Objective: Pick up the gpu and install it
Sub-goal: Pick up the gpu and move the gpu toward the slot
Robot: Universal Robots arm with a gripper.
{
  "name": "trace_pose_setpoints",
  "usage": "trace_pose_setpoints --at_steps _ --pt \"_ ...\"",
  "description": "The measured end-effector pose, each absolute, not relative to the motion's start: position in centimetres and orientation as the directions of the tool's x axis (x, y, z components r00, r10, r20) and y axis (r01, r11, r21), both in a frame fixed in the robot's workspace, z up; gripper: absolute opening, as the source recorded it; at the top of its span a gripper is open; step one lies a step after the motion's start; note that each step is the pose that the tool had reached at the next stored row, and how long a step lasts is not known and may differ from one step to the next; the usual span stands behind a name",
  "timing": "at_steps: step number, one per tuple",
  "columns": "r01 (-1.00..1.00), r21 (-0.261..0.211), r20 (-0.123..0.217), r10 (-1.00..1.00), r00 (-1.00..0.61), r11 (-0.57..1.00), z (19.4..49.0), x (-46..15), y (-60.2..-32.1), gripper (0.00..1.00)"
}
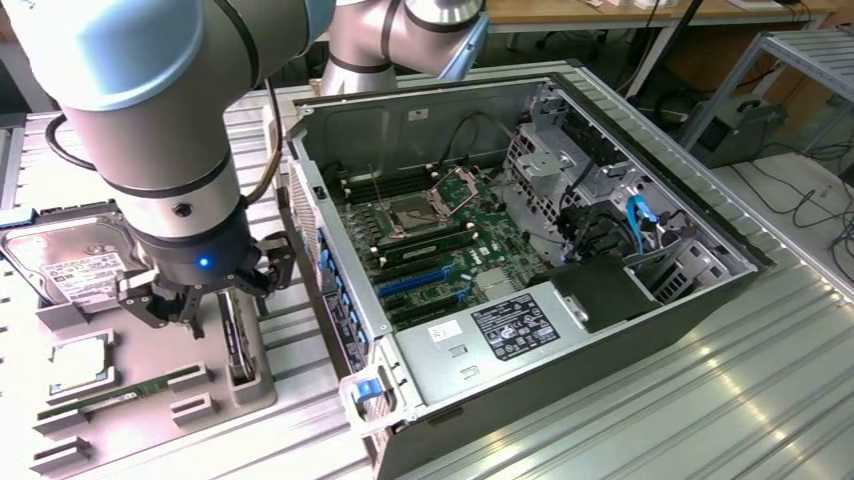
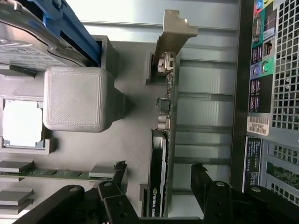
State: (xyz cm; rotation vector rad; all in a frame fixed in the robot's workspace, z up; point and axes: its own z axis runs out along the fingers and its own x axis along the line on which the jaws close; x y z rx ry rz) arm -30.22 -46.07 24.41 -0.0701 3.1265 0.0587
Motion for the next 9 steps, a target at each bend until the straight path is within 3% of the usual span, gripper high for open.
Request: trace_pose_setpoints --at_steps 9 --pt "-0.044 0.037 -0.015 -0.043 -0.999 0.998 23.30 -30.35 -45.17 0.66"
